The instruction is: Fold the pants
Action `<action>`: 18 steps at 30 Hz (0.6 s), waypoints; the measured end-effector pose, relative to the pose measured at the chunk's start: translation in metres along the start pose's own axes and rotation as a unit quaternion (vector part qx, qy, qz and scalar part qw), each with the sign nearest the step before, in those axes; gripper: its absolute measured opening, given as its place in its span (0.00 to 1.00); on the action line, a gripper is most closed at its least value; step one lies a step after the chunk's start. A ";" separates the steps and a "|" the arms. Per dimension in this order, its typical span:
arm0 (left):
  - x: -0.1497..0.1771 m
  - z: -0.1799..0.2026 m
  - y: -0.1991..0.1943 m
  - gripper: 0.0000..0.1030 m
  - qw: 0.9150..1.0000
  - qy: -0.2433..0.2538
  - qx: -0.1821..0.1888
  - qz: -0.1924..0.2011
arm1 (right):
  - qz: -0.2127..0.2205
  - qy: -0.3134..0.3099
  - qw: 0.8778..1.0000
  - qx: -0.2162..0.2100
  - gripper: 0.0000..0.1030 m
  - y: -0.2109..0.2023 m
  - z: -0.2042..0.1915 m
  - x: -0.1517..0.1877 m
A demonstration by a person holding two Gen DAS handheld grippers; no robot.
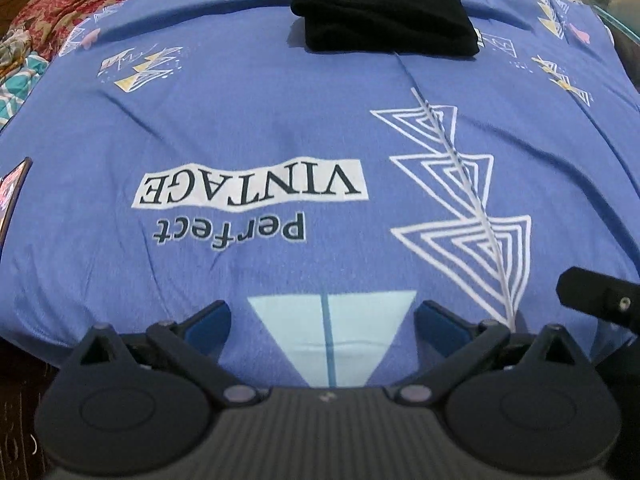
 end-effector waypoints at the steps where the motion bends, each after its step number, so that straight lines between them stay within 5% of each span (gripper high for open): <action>1: 0.001 0.000 0.000 1.00 1.000 0.000 0.001 -0.002 | 0.000 0.002 1.000 0.000 0.80 -0.001 0.000 0.001; 9: 0.001 -0.001 0.002 1.00 1.000 -0.003 0.006 -0.011 | 0.012 -0.005 1.000 0.001 0.87 -0.002 -0.007 -0.001; 14: 0.001 -0.001 0.003 1.00 1.000 0.004 0.005 -0.012 | -0.016 -0.004 1.000 0.022 0.89 0.012 -0.008 0.003; 18: 0.001 -0.001 0.004 1.00 1.000 0.010 0.007 -0.012 | -0.019 0.018 1.000 -0.005 1.00 0.017 -0.005 0.004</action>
Point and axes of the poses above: each gripper's, at about its wrist camera, not at the fingertips, and y roughly the way its jaws point, z to its right, x to its underside, the point moved 4 cm from there along y, roughly the way its jaws point, and after that the axes turned 10 degrees about x, right-handed, at the moved point
